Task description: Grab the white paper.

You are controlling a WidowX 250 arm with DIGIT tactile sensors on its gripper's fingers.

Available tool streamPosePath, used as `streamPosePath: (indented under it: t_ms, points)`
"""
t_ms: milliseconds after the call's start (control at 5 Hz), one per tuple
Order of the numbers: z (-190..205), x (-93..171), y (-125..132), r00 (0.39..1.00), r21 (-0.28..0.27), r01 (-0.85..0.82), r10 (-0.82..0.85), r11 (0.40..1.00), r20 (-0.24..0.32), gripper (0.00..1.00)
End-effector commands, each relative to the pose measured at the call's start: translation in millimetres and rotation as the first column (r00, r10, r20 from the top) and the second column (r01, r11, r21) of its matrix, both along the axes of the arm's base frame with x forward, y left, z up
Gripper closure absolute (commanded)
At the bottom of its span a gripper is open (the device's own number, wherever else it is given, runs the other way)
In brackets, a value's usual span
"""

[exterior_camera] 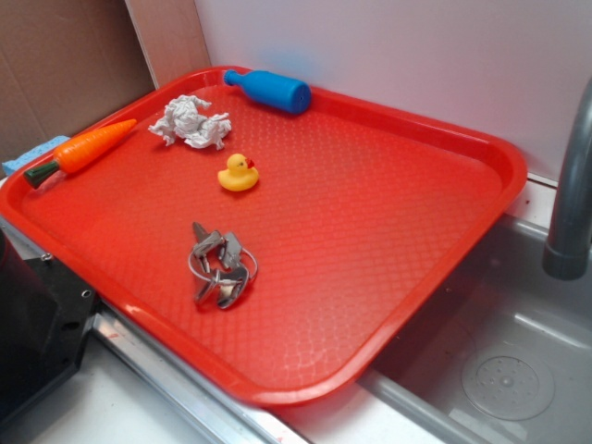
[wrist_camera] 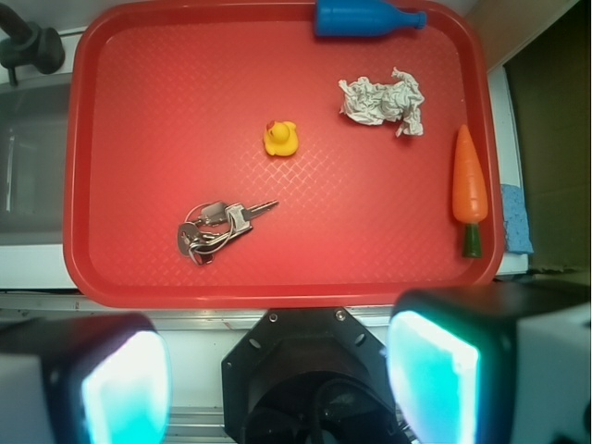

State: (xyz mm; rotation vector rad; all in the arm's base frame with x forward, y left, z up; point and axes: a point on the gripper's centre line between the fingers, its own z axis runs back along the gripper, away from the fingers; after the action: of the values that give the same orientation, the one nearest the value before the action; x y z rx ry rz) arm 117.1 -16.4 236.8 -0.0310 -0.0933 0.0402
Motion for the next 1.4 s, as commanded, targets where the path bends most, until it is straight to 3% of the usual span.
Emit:
streamPosePath:
  t_ms: [0,200,600,800,1200]
  points:
    - [0,0,0,1.0,0.0,0.0,0.0,1.0,0.0,0.0]
    - [-15,17,13,0.976,0.002,-0.213,0.213,0.977,0.053,0.0]
    - [-51,51,46,0.839,-0.062,-0.53,0.533,0.846,0.105,0.0]
    - [-75,74,66,0.781,-0.064,-0.608,0.611,0.791,0.13,0.0]
    - [-123,122,101,0.702,0.001,-0.696,0.681,0.718,0.21,0.0]
